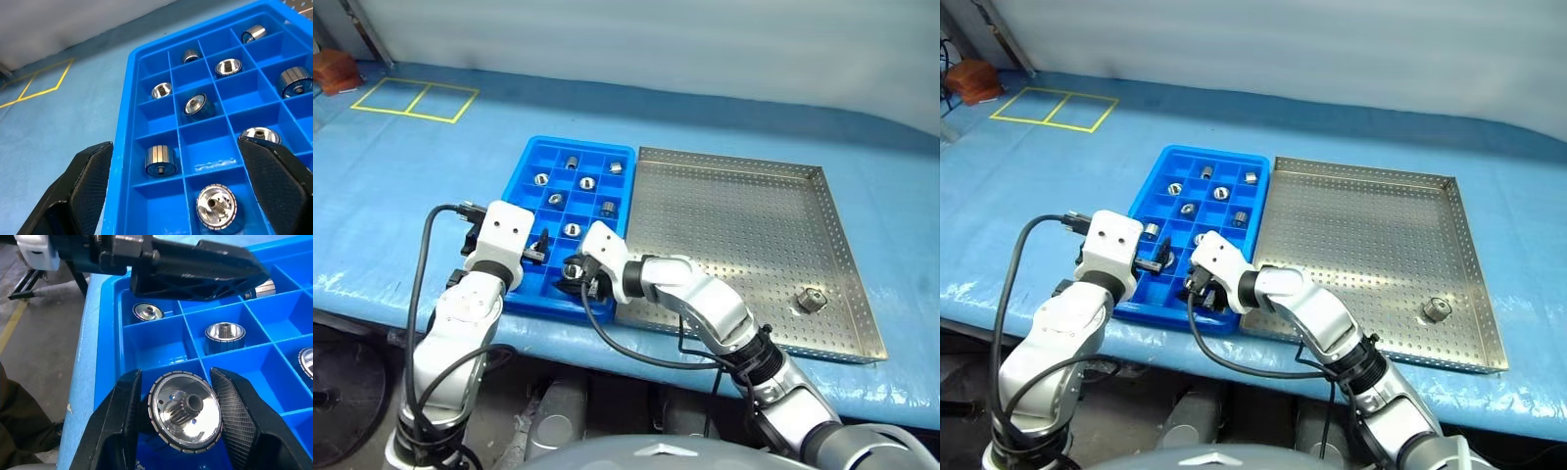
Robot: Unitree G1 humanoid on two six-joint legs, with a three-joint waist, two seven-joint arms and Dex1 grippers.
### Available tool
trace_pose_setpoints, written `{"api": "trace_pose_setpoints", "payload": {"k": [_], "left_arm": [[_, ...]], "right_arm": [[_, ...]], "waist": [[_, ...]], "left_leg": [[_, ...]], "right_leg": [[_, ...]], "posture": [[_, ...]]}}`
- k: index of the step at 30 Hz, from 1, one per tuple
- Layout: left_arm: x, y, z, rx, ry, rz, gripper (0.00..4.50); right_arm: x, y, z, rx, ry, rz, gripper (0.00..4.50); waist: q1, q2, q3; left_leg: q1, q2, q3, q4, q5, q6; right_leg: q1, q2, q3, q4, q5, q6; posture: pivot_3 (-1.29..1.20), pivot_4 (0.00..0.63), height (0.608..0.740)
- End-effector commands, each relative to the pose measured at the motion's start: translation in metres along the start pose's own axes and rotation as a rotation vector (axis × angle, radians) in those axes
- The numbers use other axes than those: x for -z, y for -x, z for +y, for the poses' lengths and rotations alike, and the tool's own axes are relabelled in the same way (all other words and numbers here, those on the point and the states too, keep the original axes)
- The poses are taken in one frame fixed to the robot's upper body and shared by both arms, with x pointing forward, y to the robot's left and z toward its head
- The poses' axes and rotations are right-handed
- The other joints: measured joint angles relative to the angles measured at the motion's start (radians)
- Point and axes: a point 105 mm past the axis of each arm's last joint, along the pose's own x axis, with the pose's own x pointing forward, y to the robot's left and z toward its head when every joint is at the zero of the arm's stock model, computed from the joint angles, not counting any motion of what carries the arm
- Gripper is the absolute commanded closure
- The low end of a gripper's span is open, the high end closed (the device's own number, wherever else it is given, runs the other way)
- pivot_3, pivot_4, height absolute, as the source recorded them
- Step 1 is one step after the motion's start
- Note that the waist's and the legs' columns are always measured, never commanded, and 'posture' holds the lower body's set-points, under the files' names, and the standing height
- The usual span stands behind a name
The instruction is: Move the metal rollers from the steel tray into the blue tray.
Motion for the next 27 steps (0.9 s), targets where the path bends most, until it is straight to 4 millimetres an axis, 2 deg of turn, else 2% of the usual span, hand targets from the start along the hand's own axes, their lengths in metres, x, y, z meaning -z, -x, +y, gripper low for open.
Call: {"api": "trace_pose_setpoints", "payload": {"k": [1, 10, 20, 25, 27], "left_arm": [[-0.006, 0.010, 0.008, -0.033, -0.029, -0.027, 0.05], [0.013, 0.022, 0.014, -0.023, -0.068, 0.059, 0.05], [0.017, 0.023, 0.014, -0.018, -0.076, 0.078, 0.05], [0.014, 0.021, 0.011, 0.003, -0.071, 0.065, 0.05], [0.012, 0.019, 0.007, 0.026, -0.064, 0.053, 0.05]], "right_arm": [[-0.013, -0.003, 0.006, -0.038, 0.040, -0.041, 2.63], [-0.015, -0.006, 0.011, -0.067, 0.039, -0.054, 2.63], [-0.013, -0.011, 0.009, -0.096, 0.035, -0.043, 2.63], [-0.021, -0.006, 0.004, -0.052, 0.061, -0.096, 1.03], [-0.025, -0.002, 0.001, -0.028, 0.062, -0.115, 1.03]], "waist": [[0.000, 0.000, 0.000], [0.004, 0.000, 0.000], [0.022, 0.000, 0.000], [0.028, 0.000, 0.000], [0.030, 0.000, 0.000]], "left_leg": [[0.000, 0.000, 0.000, 0.000, 0.000, 0.000], [0.000, 0.000, -0.001, -0.001, 0.000, 0.000], [0.000, 0.000, -0.001, -0.001, 0.000, -0.001], [0.000, 0.000, -0.001, -0.002, 0.000, -0.001], [0.000, 0.001, -0.001, -0.002, 0.000, -0.001]], "right_leg": [[0.000, 0.000, 0.000, 0.000, 0.000, 0.000], [0.000, 0.000, -0.002, 0.000, -0.001, -0.001], [-0.001, -0.001, -0.002, 0.000, -0.001, -0.002], [-0.001, -0.001, -0.002, 0.000, -0.001, -0.002], [-0.001, -0.001, -0.002, 0.000, -0.001, -0.002]], "posture": [[0.36, 0.150, 0.740], [0.38, 0.150, 0.740], [0.39, 0.150, 0.740], [0.38, 0.150, 0.740], [0.36, 0.150, 0.740]]}}
